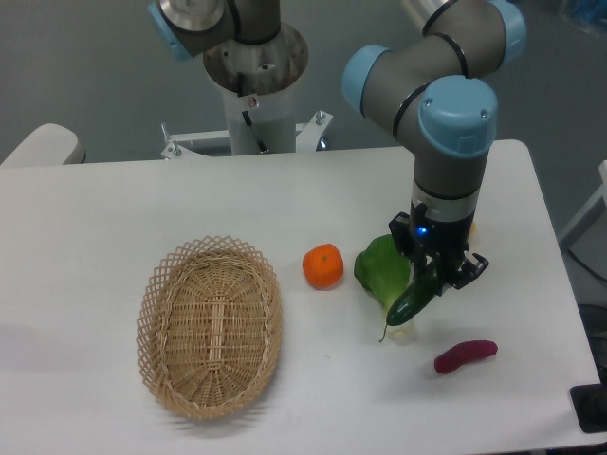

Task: Place the cucumber on the table
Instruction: 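Lift the held green cucumber up from beside the bok choy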

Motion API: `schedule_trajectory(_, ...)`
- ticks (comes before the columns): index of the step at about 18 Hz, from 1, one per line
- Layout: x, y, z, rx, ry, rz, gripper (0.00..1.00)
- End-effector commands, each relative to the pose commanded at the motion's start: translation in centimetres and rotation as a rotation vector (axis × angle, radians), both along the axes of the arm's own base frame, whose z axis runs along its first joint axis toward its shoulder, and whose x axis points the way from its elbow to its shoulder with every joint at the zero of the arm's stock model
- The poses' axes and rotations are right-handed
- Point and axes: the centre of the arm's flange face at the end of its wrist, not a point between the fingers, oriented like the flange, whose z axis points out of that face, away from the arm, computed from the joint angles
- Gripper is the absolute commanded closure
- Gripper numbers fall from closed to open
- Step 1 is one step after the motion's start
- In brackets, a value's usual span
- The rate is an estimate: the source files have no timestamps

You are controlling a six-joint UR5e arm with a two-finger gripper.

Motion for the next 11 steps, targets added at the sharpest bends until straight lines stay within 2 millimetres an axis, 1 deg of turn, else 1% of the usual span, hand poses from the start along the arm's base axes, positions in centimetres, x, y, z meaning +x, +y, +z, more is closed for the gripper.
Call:
schedule_trajectory(1, 0.2, 0.3, -0.3, 0.003, -0.003, -0.007, 0.75)
schedule_trajectory(2, 0.1, 0.3, 0.1, 0.005, 0.004, -0.003, 0.75)
schedule_trajectory(5, -0.1, 0.5, 0.2, 0.007, 0.008, 0.003, 0.75)
schedule_trajectory(7, 0.0, 0.8, -0.2, 0.005, 0.002, 0.006, 0.76)
schedule_trajectory(9, 0.6, 2.3, -0.6, 0.008, -0.004, 0.019, 0.78)
schedule_trajectory(11, 0.7, 3.4, -0.7, 0.014, -0.006, 0.075, 0.78)
